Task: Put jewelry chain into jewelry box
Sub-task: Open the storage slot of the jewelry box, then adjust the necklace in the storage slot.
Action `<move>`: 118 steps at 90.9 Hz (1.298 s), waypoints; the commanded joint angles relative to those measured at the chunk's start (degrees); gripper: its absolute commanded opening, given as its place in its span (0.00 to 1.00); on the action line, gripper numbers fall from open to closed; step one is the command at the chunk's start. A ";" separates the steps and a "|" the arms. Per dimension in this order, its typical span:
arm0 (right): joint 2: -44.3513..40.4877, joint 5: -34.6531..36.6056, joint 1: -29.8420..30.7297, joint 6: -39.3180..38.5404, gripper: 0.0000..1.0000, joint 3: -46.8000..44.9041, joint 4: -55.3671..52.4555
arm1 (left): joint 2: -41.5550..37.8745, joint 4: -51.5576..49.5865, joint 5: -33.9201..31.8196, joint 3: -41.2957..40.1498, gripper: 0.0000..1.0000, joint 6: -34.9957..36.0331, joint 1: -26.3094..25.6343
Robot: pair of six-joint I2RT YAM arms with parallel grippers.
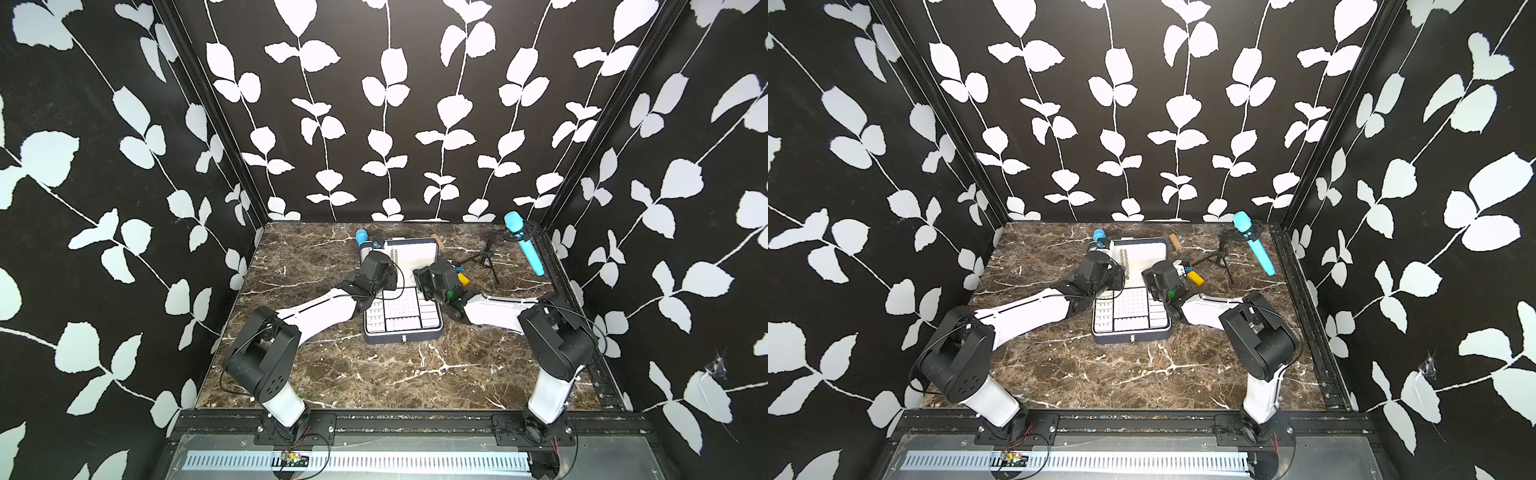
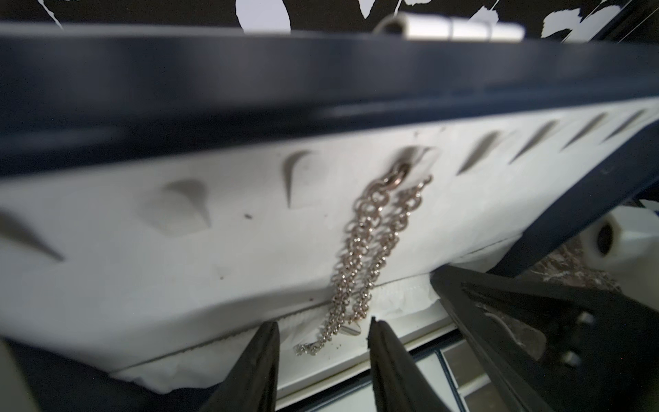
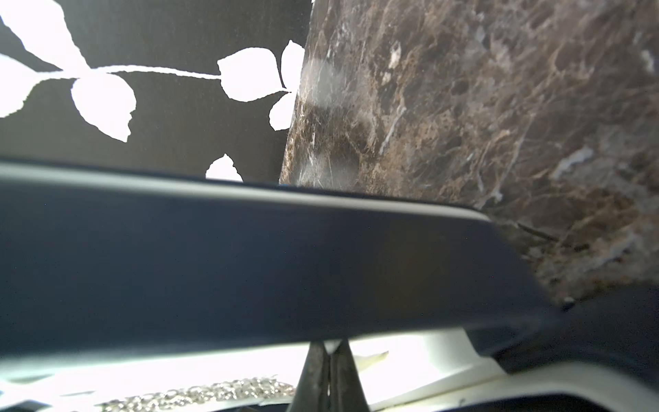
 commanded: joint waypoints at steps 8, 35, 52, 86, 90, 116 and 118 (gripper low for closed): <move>0.84 -0.17 -0.20 -0.60 0.00 -0.30 2.09 | -0.09 3.12 1.06 -0.10 0.43 -1.27 0.27; 0.73 -1.16 -0.19 -0.63 0.00 -0.35 2.34 | 0.90 0.84 0.41 0.49 0.40 -1.80 0.27; 0.81 -1.86 -0.19 -0.85 0.00 -0.22 2.42 | 2.39 -0.78 0.26 2.16 0.38 -1.71 0.28; 1.11 -3.26 -0.10 -0.43 0.00 0.06 2.87 | 5.21 -0.65 -0.32 4.36 0.30 -1.36 0.27; 0.98 -3.28 -0.10 -0.41 0.00 0.02 2.86 | 5.32 -0.65 -0.65 4.35 0.29 -1.28 0.28; 0.62 -3.82 0.07 -0.47 0.00 -0.35 3.11 | 4.90 1.92 -0.06 3.41 0.07 -1.03 0.28; 0.58 -3.89 0.08 -0.40 0.00 -0.38 3.12 | 4.82 2.32 0.12 3.22 0.05 -1.01 0.28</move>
